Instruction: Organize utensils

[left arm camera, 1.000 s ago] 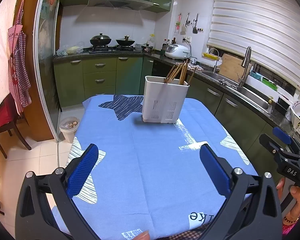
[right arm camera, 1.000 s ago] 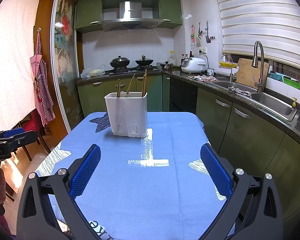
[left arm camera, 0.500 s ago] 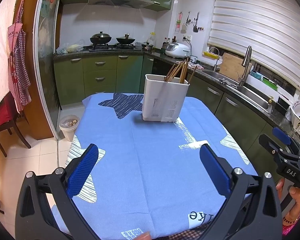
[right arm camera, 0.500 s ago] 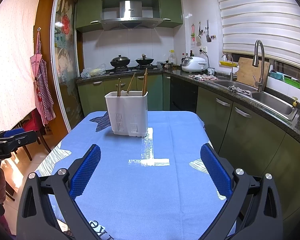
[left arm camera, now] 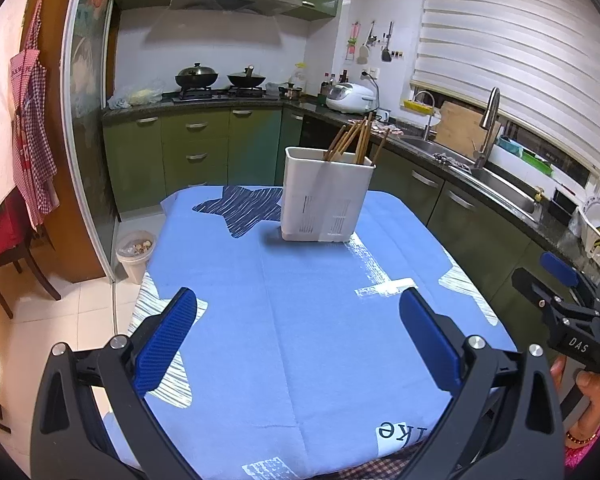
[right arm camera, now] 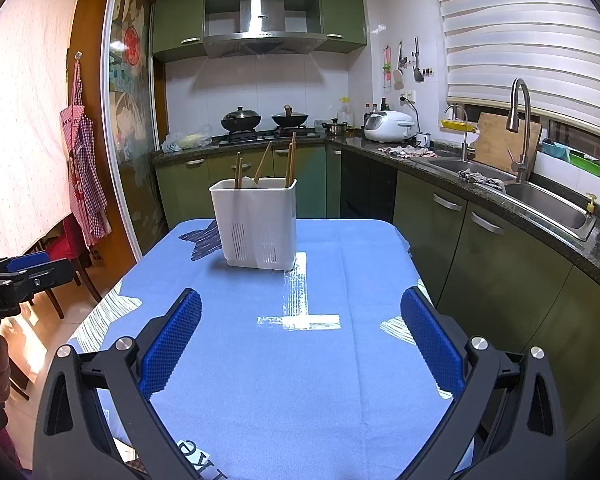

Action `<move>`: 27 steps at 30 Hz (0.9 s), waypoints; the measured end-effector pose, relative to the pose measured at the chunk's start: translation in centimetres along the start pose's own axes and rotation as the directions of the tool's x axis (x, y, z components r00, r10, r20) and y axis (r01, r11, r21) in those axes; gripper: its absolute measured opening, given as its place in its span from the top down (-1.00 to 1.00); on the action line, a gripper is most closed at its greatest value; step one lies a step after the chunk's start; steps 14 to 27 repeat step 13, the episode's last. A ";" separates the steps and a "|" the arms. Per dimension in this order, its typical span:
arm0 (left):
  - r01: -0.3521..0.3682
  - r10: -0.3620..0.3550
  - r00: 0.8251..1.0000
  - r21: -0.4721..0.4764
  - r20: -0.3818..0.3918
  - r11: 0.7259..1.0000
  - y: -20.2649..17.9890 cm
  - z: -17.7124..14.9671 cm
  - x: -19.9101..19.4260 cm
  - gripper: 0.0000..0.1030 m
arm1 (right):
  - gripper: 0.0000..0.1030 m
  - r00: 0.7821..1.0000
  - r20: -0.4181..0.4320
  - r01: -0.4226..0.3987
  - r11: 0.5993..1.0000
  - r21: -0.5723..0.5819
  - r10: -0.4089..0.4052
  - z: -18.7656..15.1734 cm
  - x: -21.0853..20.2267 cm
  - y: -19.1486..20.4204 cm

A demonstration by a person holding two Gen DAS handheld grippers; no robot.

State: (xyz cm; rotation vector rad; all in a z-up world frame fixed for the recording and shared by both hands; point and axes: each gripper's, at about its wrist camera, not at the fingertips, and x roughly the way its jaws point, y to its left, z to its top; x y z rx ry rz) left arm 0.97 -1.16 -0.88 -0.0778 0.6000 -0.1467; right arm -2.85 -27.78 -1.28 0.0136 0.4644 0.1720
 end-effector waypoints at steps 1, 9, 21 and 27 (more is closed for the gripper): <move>-0.002 0.002 1.000 0.004 0.001 1.000 0.0 0.1 0.0 -0.87 | -0.91 1.000 0.000 0.000 1.000 0.001 0.000 0.0 0.0 0.0; -0.010 0.009 0.999 -0.029 -0.031 1.000 0.6 0.2 0.6 -0.87 | -0.91 1.000 0.000 -0.001 1.000 0.000 0.001 0.0 0.0 0.0; -0.016 0.015 0.999 -0.032 -0.036 0.999 0.8 0.1 0.7 -0.87 | -0.91 1.000 0.000 0.000 1.000 0.001 0.000 0.0 0.0 0.0; -0.016 0.015 0.999 -0.032 -0.036 0.999 0.8 0.1 0.7 -0.87 | -0.91 1.000 0.000 0.000 1.000 0.001 0.000 0.0 0.0 0.0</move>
